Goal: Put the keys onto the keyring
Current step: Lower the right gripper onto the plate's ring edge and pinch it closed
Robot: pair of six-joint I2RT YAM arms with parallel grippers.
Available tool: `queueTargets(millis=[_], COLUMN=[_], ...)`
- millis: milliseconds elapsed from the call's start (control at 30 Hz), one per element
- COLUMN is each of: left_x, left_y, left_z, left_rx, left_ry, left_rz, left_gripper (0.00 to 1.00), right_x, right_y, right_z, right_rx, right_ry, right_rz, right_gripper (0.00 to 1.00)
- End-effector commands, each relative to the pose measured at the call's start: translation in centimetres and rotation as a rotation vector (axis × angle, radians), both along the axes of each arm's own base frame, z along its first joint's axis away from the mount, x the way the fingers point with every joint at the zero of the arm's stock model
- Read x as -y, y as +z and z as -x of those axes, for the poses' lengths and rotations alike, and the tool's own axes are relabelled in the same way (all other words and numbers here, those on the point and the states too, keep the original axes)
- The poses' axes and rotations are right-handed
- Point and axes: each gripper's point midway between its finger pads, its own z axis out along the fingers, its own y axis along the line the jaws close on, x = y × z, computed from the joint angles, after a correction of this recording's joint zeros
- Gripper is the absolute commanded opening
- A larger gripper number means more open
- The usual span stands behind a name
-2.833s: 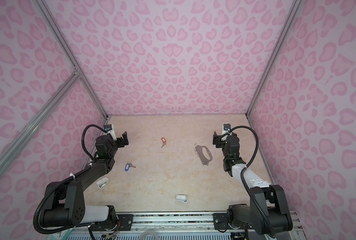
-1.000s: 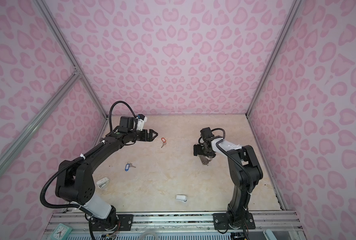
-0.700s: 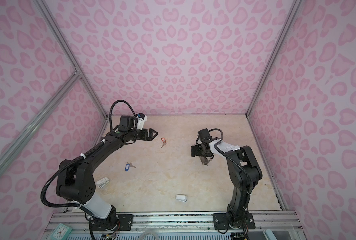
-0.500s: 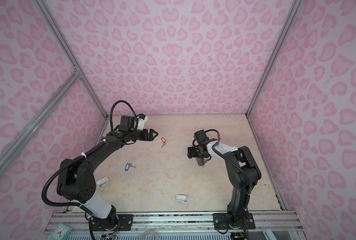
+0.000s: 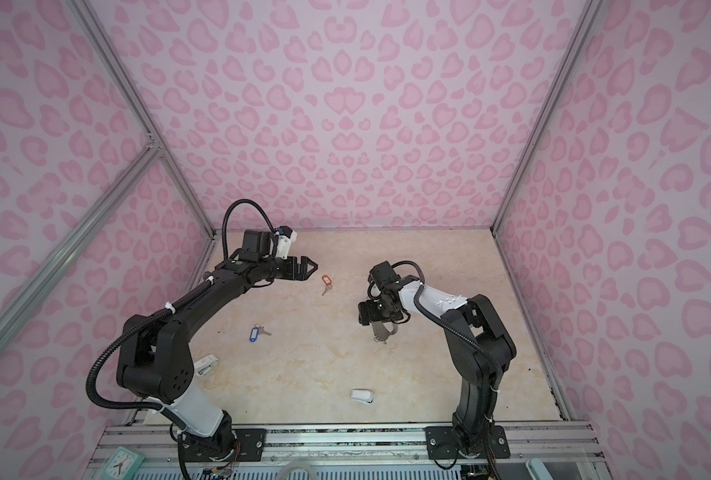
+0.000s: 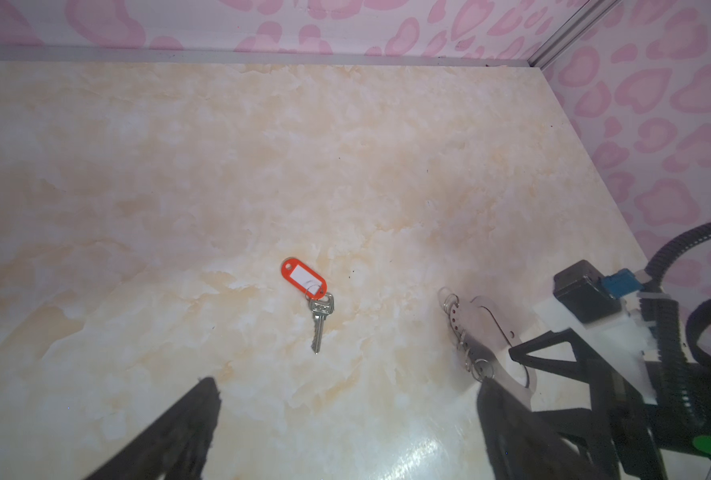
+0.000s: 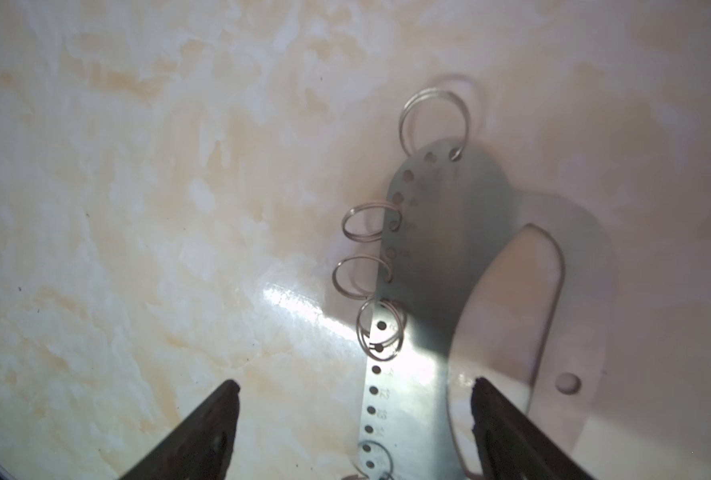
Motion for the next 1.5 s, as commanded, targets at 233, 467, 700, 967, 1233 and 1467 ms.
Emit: queueTargets(millis=[233, 467, 700, 967, 1233, 1467], left_x=[0.1, -0.3, 0.0, 0.5, 0.5, 0.3], left_y=[1.2, 1.0, -0.5, -2.2, -3.0, -3.3], left_z=[-1.2, -1.7, -1.7, -1.6, -1.3, -1.0], left_rx=[0.027, 0.02, -0.021, -0.064, -0.069, -0.065], left_ry=[0.045, 0.118, 0.08, 0.053, 0.027, 0.016], left_rz=[0.041, 0.034, 0.005, 0.001, -0.017, -0.034], left_gripper=[0.98, 1.0, 0.96, 0.92, 0.87, 0.86], right_x=[2.6, 2.5, 1.9, 2.4, 1.8, 1.4], right_y=[4.6, 5.8, 4.5, 2.6, 0.5, -1.0], right_z=[-4.0, -6.0, -6.5, -7.9, -8.4, -9.4], right_rx=[0.314, 0.429, 0.377, 0.375, 0.331, 0.26], right_ry=[0.411, 0.644, 0.741, 0.845, 0.914, 0.938], right_rz=[0.306, 0.229, 0.115, 0.22, 0.253, 0.262], right_gripper=[0.82, 0.55, 0.44, 0.43, 0.42, 0.4])
